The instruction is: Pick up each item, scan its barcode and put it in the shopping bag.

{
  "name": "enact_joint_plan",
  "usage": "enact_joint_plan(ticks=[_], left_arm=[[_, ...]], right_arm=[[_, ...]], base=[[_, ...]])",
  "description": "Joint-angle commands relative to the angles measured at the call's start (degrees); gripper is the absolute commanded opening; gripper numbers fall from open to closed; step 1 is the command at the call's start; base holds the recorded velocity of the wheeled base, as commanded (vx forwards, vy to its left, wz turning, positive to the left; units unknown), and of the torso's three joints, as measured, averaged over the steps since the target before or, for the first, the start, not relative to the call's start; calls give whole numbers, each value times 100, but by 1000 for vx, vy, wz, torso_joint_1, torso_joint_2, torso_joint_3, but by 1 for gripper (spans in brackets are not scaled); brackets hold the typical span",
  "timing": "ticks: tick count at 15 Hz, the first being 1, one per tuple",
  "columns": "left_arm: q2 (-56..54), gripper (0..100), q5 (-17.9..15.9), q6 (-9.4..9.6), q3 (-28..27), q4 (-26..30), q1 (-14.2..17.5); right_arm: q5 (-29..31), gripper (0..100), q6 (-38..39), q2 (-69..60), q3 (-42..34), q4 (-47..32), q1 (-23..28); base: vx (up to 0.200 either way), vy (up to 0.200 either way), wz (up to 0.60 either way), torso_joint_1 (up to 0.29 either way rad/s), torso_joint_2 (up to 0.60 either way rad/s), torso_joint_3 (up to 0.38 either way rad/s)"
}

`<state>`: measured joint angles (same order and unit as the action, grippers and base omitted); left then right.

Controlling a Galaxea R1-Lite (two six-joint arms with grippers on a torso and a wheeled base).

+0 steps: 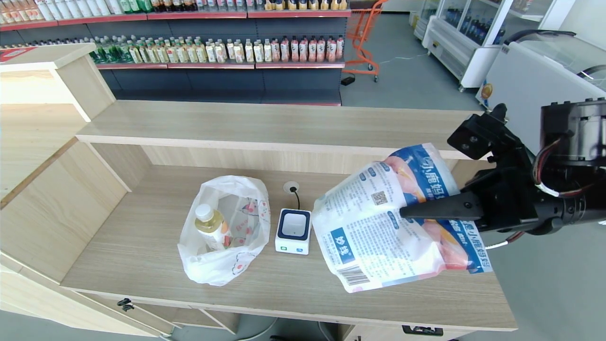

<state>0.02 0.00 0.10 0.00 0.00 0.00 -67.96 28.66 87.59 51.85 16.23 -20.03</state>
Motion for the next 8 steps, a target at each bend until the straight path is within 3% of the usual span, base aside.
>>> enact_joint_plan(ticks=[1, 8], left_arm=[[-2, 100, 0, -1, 0, 0, -9], [-2, 100, 0, -1, 0, 0, 0]], right_arm=[[2, 0, -1, 4, -8, 3, -54], [29, 0, -10, -40, -25, 3, -63]], base=[[0, 0, 0, 0, 0, 0], [0, 0, 0, 0, 0, 0]])
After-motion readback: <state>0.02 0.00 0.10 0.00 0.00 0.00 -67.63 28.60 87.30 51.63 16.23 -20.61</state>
